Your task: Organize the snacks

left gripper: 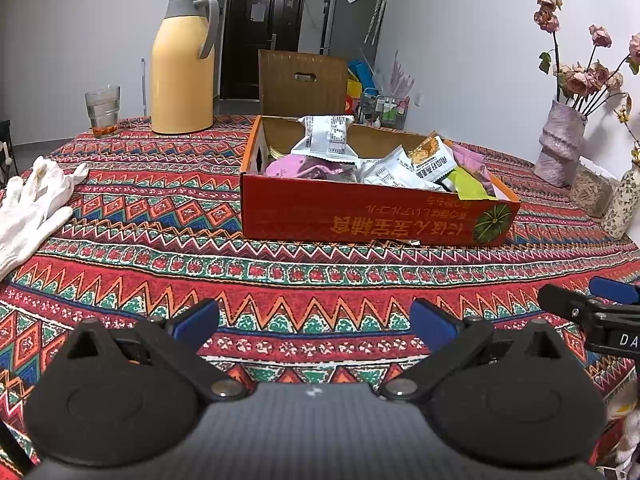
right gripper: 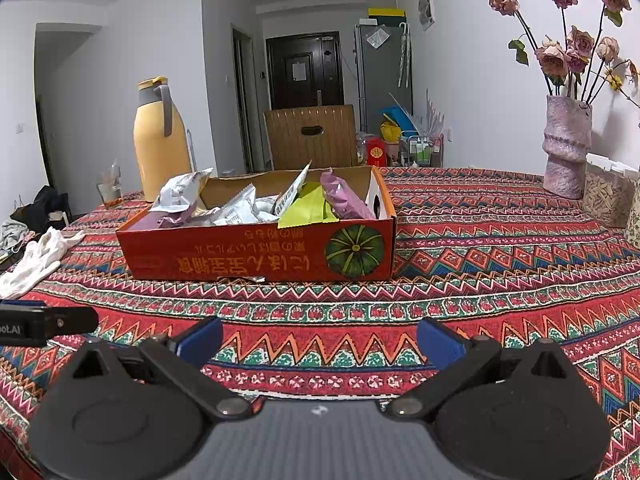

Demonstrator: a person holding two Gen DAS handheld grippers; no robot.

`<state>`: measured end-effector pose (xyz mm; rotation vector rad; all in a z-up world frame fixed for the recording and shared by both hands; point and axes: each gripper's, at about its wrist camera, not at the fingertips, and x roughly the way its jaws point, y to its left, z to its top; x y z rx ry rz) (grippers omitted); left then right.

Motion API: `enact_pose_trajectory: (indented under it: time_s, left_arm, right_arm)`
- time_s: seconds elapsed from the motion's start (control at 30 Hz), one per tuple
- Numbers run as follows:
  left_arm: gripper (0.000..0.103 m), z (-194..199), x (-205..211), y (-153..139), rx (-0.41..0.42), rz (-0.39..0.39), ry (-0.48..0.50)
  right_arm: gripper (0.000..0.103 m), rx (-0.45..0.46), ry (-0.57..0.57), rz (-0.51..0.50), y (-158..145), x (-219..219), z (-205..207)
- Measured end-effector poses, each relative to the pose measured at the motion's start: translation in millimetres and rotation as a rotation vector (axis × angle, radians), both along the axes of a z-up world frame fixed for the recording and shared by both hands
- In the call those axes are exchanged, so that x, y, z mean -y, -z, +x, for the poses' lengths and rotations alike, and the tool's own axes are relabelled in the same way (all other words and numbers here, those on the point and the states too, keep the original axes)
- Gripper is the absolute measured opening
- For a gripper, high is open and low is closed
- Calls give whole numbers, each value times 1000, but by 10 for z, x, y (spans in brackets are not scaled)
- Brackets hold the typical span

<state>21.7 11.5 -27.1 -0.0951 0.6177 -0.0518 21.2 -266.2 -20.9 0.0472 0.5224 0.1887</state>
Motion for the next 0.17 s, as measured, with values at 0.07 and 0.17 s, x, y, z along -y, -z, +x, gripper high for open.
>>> enact_pose_trajectory:
  time_s: [0.07,0.17]
  left_arm:
    - [103,0,-2,1,0,-3,2]
    - [103,-10,14,-6,6,1,10]
  right_arm:
    - [103,0,0,0,-1,-2,1]
    - [103,-1,0,0,3,-1,2]
